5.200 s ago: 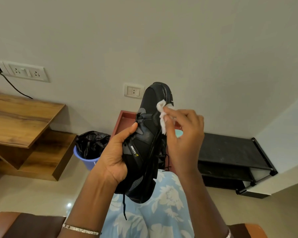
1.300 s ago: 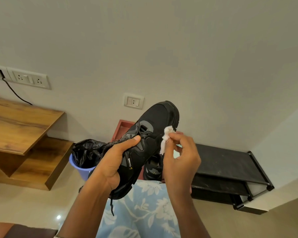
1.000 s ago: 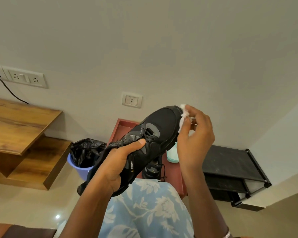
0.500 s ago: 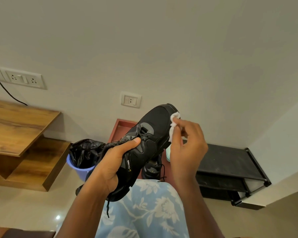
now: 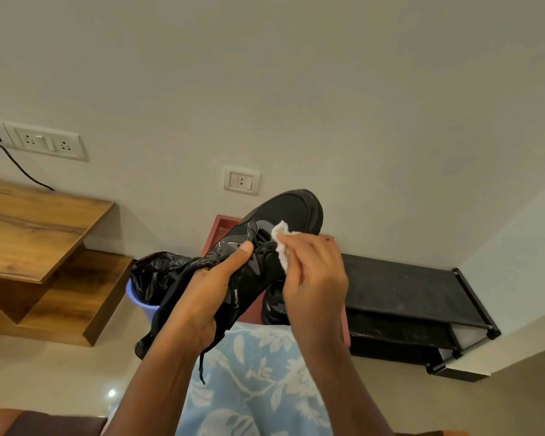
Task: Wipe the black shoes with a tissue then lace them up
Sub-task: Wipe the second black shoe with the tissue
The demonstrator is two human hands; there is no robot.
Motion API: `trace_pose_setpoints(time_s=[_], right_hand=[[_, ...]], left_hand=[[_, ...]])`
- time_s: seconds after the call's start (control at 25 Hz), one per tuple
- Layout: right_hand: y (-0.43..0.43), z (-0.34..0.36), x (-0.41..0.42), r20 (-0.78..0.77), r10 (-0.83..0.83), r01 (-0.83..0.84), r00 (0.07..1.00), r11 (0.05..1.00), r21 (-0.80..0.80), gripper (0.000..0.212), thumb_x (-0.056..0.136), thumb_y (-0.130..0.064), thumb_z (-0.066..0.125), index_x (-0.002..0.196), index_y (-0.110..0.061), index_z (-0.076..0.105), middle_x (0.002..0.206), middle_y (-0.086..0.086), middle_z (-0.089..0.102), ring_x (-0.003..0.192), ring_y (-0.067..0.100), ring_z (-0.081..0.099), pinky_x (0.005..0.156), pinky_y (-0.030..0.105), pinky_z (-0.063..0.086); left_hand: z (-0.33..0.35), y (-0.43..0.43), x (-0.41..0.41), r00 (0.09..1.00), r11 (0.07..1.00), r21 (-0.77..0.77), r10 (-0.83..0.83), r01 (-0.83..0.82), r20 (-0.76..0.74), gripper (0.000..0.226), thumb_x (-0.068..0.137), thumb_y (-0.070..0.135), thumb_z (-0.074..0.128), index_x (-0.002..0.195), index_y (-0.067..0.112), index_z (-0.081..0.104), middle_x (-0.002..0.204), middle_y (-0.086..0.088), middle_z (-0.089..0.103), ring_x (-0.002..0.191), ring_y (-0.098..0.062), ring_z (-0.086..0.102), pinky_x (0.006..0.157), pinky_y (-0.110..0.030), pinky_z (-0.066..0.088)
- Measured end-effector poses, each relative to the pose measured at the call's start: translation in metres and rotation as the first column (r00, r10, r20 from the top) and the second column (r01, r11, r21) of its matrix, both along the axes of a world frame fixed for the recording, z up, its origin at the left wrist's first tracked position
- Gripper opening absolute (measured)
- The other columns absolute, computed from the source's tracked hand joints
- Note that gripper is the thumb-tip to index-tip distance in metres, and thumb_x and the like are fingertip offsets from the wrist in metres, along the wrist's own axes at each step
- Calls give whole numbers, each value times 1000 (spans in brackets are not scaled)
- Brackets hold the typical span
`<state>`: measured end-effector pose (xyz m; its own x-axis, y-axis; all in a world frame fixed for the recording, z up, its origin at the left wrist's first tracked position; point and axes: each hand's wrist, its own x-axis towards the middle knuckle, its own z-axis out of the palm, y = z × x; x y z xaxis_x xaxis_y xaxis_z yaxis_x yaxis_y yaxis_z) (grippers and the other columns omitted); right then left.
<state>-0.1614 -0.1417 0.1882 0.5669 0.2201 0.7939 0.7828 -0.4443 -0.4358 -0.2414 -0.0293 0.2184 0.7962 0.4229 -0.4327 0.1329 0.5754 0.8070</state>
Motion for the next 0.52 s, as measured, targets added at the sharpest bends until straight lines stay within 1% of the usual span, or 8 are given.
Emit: trace_pose_setpoints(time_s=[0.04, 0.12, 0.2, 0.28, 0.36, 0.44, 0.48, 0.52], right_hand=[[-4, 3, 12, -13, -39, 39, 999, 999, 15, 19, 94, -5, 64, 108, -10, 76, 102, 3, 72, 93, 14, 61, 82, 12, 47], [-12, 7, 31, -76, -103, 108, 992, 992, 64, 21, 91, -2, 68, 108, -12, 75, 102, 3, 71, 91, 15, 62, 73, 26, 55], [-12, 8, 29, -123, -98, 111, 987, 989, 102, 21, 92, -2, 67, 109, -11, 75, 104, 3, 70, 92, 16, 64, 71, 32, 58], [-4, 5, 10, -127, -40, 55, 991, 992, 115, 19, 92, -1, 67, 108, -9, 75, 104, 3, 71, 94, 16, 66, 78, 23, 56], [2, -2, -7, -115, 6, 6, 993, 995, 101, 18, 93, -3, 67, 108, -6, 75, 104, 4, 71, 95, 15, 66, 81, 14, 51], [1, -1, -3, -98, 31, -26, 995, 998, 55, 18, 92, -3, 68, 108, -7, 76, 103, 4, 72, 95, 15, 66, 82, 15, 51], [-1, 1, 6, -86, 20, -17, 996, 999, 36, 19, 91, -2, 69, 107, -7, 76, 103, 4, 72, 94, 16, 65, 80, 17, 51], [-4, 5, 16, -81, -10, 12, 997, 999, 34, 19, 90, -1, 70, 107, -8, 76, 102, 4, 72, 92, 16, 64, 78, 20, 53]], left_hand=[[-2, 1, 0, 1000, 1000, 27, 6, -5, -8, 29, 82, 33, 75, 103, 13, 75, 94, -9, 79, 86, -24, 75, 74, -32, 53], [-7, 3, 0, 1000, 998, 70, -1, 2, -11, 31, 80, 31, 77, 107, 16, 74, 97, -8, 78, 92, -25, 74, 74, -32, 52], [-10, 2, 0, 1000, 996, 89, -14, 15, -15, 32, 77, 31, 79, 106, 18, 74, 97, -9, 78, 94, -26, 73, 76, -33, 53], [-12, 2, -1, 999, 998, 56, -28, 29, -20, 38, 73, 31, 80, 106, 14, 74, 98, -10, 78, 95, -27, 73, 78, -32, 53], [-14, 2, -1, 999, 999, 23, -39, 39, 1, 41, 71, 29, 81, 108, 12, 74, 99, -9, 78, 91, -21, 75, 77, -30, 53], [-13, 4, -2, 1000, 999, 47, -14, 14, -5, 33, 74, 26, 81, 103, 11, 75, 88, -5, 79, 75, -12, 75, 70, -26, 51], [-14, 5, -2, 1000, 998, 69, -3, 4, -11, 29, 76, 24, 80, 102, 11, 75, 85, -3, 78, 71, -11, 74, 69, -26, 51], [-15, 5, -2, 1000, 996, 85, -3, 4, -9, 29, 77, 23, 80, 104, 11, 74, 88, -3, 79, 76, -12, 74, 72, -26, 52]])
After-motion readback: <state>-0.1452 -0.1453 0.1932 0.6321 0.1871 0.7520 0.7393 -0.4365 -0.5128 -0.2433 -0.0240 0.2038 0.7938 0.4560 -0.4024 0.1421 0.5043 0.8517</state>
